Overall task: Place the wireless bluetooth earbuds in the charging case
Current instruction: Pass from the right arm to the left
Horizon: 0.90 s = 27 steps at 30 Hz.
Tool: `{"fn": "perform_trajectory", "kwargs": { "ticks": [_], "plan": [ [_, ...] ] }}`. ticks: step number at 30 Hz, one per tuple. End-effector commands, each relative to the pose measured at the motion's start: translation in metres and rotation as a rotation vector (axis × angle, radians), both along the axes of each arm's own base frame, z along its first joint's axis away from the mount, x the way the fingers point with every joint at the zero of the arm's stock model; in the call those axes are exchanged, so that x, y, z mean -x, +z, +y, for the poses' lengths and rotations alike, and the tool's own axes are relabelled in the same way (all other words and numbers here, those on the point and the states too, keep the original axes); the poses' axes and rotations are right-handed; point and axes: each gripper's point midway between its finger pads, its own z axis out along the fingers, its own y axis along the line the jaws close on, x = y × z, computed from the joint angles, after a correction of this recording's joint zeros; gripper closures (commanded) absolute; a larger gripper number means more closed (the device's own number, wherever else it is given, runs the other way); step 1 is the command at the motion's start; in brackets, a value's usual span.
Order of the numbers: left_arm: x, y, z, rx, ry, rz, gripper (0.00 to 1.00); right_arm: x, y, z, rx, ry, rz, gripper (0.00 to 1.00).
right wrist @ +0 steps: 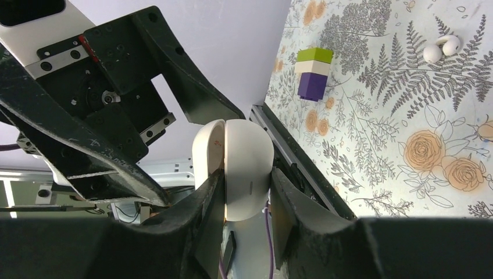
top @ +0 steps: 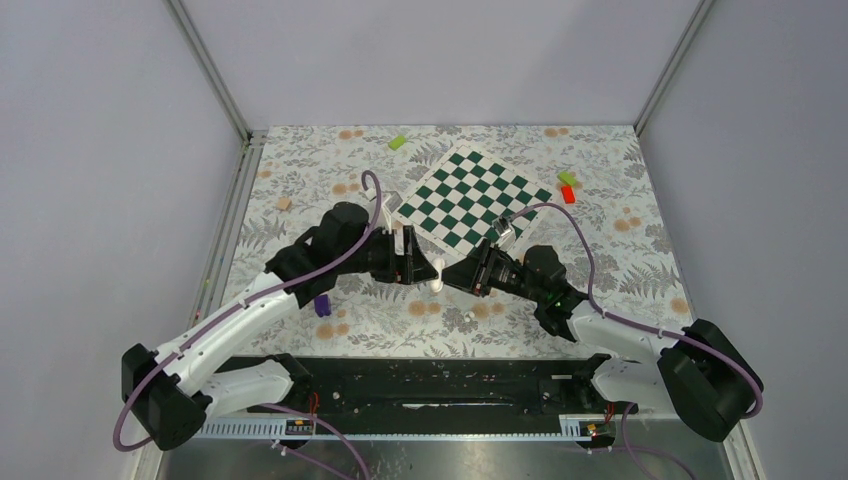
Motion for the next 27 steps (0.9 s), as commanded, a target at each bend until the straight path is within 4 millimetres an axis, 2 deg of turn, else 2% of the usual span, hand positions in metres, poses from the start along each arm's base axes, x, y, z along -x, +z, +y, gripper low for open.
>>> {"fn": "perform_trajectory", "kwargs": {
  "ticks": [1,20,24,27],
  "plan": [
    [-0.012,0.006,-0.002,-0.040,0.035,-0.057,0.23,-0.007,0.023,0.001,-0.023,-0.013,-0.070,0.88],
    [-0.013,-0.008,-0.018,-0.051,0.035,-0.025,0.25,-0.004,0.024,0.001,-0.020,-0.004,-0.076,0.88],
    [-0.015,-0.009,-0.016,-0.066,0.050,-0.028,0.25,-0.003,0.022,0.000,-0.016,-0.005,-0.073,0.88],
    [-0.020,-0.012,-0.006,-0.124,0.092,-0.038,0.27,-0.003,0.022,-0.001,-0.016,-0.007,-0.076,0.88]
  ]
}}
